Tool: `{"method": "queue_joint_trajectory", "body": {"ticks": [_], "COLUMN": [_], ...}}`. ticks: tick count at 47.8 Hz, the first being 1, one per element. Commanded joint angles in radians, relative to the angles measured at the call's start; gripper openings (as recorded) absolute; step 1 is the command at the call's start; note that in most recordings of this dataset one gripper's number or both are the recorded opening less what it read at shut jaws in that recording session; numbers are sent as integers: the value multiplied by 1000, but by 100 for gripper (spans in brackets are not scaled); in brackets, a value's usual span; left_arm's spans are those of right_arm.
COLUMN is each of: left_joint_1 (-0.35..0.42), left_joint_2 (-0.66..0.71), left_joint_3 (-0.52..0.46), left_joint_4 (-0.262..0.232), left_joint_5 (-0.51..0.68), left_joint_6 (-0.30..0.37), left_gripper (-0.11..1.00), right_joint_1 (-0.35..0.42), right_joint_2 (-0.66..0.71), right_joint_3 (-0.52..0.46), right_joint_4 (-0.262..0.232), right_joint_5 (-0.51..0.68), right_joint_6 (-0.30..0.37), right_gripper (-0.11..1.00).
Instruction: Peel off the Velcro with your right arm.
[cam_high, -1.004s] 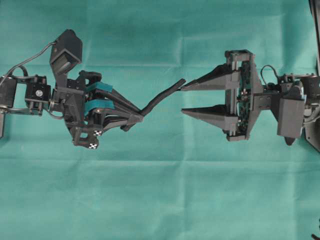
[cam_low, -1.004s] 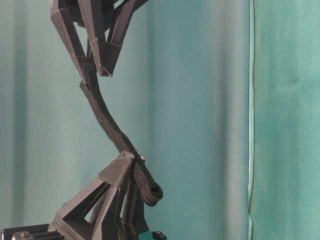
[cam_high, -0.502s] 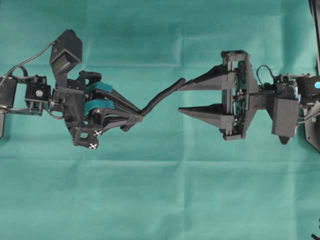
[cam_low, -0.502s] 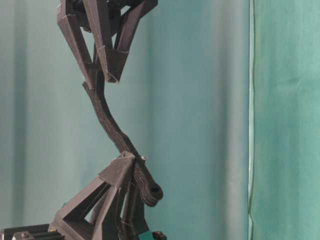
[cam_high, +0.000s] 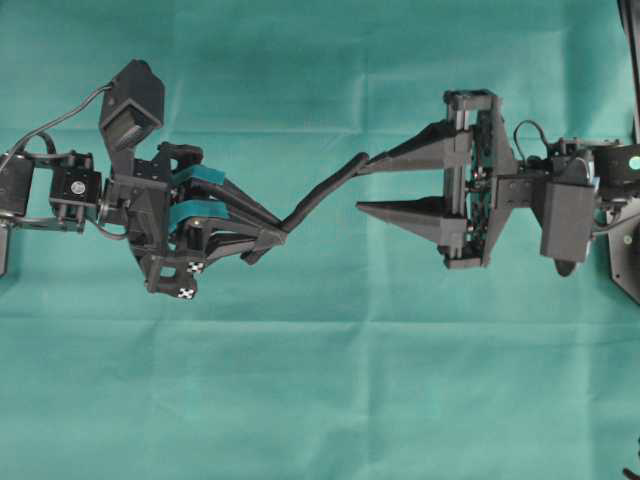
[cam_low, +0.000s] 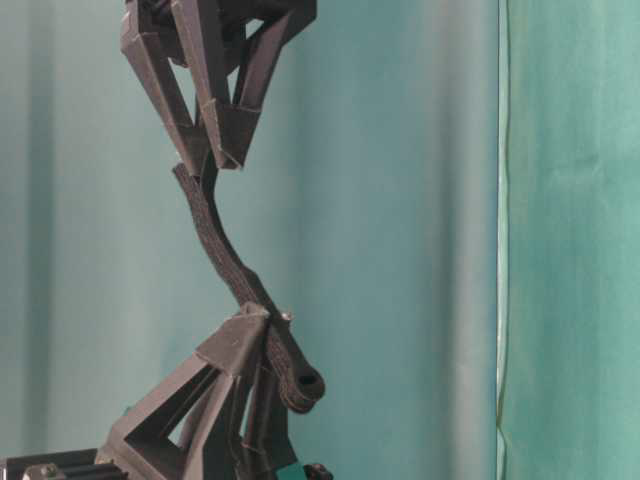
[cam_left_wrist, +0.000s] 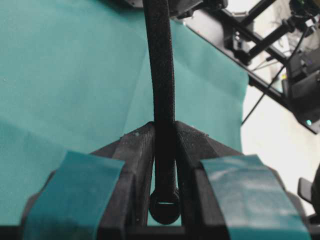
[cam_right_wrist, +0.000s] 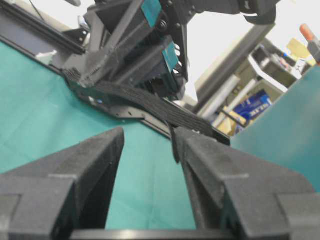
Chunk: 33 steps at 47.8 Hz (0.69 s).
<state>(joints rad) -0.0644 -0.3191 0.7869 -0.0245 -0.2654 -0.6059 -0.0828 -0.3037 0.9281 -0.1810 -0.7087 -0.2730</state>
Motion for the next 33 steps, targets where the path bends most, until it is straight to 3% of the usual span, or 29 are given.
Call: {"method": "queue_joint_trajectory", "body": {"ticks": [1, 33], "left_joint_1": [-6, -8], "left_joint_2": [-23, -23], "left_joint_3": [-11, -2], "left_joint_4": [0, 0], "left_joint_5": [-14, -17], "left_joint_6": [2, 0], "left_gripper": [10, 10], "right_joint_1": [-14, -17], "right_joint_2": [-6, -14], "right_joint_3": [-6, 2], "right_joint_4": [5, 3], "right_joint_5": [-9, -26], "right_joint_6": [0, 0], "right_gripper": [11, 11]}}
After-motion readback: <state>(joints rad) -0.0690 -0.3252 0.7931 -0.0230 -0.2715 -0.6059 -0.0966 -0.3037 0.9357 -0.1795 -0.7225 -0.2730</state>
